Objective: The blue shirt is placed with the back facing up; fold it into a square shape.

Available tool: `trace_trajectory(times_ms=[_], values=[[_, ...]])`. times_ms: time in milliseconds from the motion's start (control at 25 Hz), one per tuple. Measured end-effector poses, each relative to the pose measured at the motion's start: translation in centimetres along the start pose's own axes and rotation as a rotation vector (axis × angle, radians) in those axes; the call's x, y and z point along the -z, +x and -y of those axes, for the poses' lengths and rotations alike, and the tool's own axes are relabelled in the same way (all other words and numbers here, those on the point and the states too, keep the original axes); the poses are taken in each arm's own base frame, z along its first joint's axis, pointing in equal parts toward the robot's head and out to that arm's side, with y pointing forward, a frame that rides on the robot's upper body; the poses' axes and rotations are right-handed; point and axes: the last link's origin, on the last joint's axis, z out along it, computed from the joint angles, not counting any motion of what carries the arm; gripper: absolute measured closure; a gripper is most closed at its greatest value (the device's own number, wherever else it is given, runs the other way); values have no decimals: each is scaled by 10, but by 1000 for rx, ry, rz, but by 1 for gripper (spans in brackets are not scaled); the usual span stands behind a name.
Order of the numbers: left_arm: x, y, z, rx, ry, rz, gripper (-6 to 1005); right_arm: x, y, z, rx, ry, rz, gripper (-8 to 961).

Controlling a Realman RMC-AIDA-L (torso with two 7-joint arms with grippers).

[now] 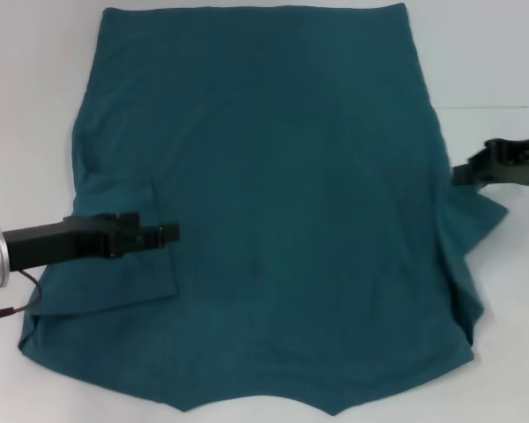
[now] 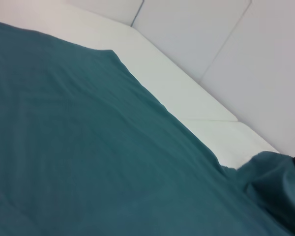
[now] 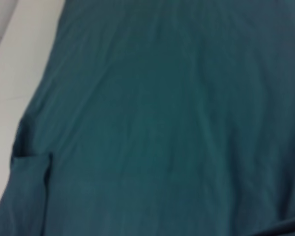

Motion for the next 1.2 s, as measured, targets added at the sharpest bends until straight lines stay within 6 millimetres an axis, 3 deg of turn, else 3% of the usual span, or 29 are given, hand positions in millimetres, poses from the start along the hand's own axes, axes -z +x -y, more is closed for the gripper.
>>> trace_trajectory(times_ms=[480, 800, 1200], values=[[11, 2, 12, 57, 59, -68, 50, -26, -14, -37, 74, -46, -2, 810], [11, 2, 13, 67, 68, -78, 50, -49, -6, -47, 118, -12, -34, 797], [12, 0, 15, 72, 79, -81, 51, -47, -3, -47, 20, -130, -2, 780]])
